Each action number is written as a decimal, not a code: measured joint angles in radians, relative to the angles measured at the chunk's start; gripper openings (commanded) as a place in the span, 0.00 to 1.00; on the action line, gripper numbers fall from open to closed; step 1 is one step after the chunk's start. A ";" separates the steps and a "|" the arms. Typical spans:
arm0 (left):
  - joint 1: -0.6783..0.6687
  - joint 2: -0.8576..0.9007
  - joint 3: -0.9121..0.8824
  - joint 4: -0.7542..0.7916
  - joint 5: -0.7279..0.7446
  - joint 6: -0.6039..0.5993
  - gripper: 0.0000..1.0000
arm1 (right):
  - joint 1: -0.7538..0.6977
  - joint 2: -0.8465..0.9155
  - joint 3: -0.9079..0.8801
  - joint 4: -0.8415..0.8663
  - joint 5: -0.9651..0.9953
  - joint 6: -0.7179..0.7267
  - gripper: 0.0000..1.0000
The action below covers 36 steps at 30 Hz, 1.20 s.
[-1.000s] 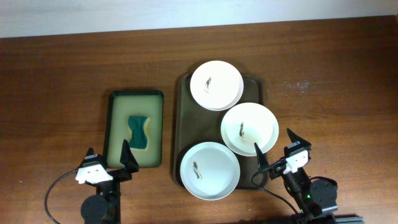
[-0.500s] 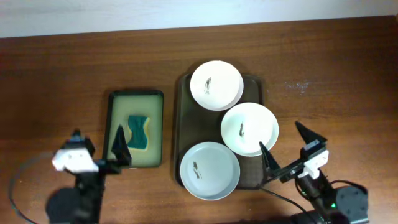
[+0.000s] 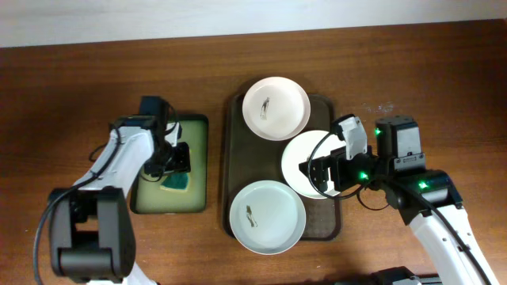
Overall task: Clean dirty plates on tray and stack at the side
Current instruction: 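Reach left gripper to the sponge and right gripper to the right plate, then lift the sponge with left gripper and raise the right plate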
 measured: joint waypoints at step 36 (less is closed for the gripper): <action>-0.311 -0.164 0.232 0.019 0.119 -0.079 0.00 | -0.007 0.370 0.119 -0.208 0.293 0.166 0.49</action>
